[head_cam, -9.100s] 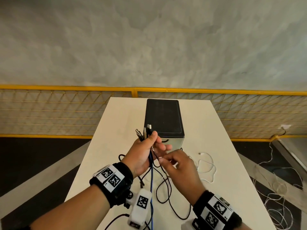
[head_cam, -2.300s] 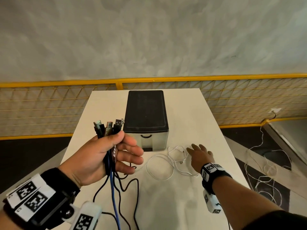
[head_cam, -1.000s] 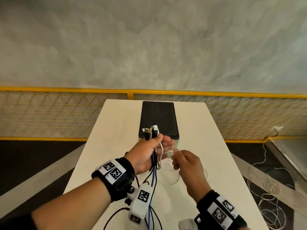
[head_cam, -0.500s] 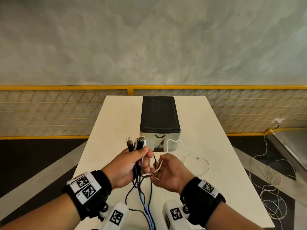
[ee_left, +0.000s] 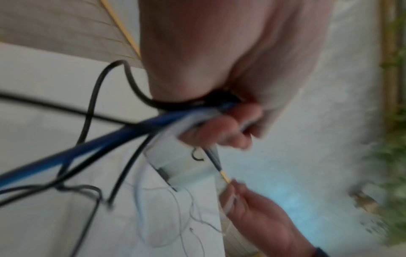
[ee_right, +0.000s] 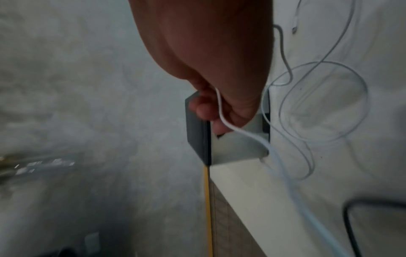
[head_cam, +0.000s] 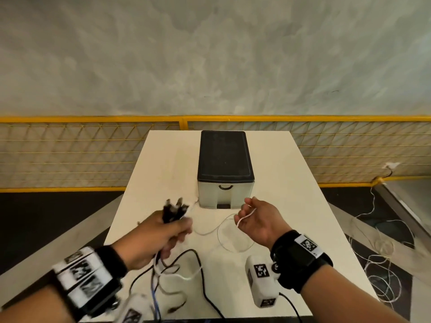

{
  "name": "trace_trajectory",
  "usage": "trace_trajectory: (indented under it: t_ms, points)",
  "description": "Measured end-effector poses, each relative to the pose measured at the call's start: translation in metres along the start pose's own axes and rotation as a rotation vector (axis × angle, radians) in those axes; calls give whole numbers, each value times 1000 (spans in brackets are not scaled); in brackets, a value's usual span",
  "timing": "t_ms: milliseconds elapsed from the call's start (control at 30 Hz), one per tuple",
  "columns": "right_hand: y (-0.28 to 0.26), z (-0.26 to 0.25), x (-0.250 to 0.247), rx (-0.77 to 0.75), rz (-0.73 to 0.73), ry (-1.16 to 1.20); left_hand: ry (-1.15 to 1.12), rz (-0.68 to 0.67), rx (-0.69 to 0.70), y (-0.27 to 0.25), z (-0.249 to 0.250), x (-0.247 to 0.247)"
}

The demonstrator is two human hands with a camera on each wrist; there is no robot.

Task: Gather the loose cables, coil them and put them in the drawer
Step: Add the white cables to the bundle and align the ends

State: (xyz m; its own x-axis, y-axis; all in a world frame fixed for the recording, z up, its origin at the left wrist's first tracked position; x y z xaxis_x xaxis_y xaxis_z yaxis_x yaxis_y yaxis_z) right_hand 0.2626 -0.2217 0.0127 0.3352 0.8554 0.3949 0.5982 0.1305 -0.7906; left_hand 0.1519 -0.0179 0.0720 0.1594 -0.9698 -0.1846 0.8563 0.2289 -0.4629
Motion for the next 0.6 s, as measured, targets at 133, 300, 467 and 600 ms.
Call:
trace_trajectory:
  t_ms: [133,300,467,600]
  points:
    - [-24,20,31,-72,-196,-184,17,100,231,27,32,54]
    - [-32,29,36,-47,-299,-249,-11,149,314,42,31,73]
    - [-30,32,30,28,-279,-281,103,47,330,36,28,79]
    - [-18,19,23,42,-165,-244,186,-106,238,25,22,78]
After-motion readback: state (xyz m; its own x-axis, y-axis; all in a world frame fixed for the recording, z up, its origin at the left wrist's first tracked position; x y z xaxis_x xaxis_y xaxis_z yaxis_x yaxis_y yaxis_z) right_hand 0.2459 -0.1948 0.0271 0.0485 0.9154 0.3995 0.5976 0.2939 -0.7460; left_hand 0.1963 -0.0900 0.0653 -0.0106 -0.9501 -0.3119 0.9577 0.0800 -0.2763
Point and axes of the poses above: each hand's wrist, its own y-axis towards the middle knuckle, its own x-axis out of the palm, z = x × y, the point moved 7 cm from there along y, towards the middle knuckle, and after that the axes turned 10 degrees about z, right-handed, at the moved point
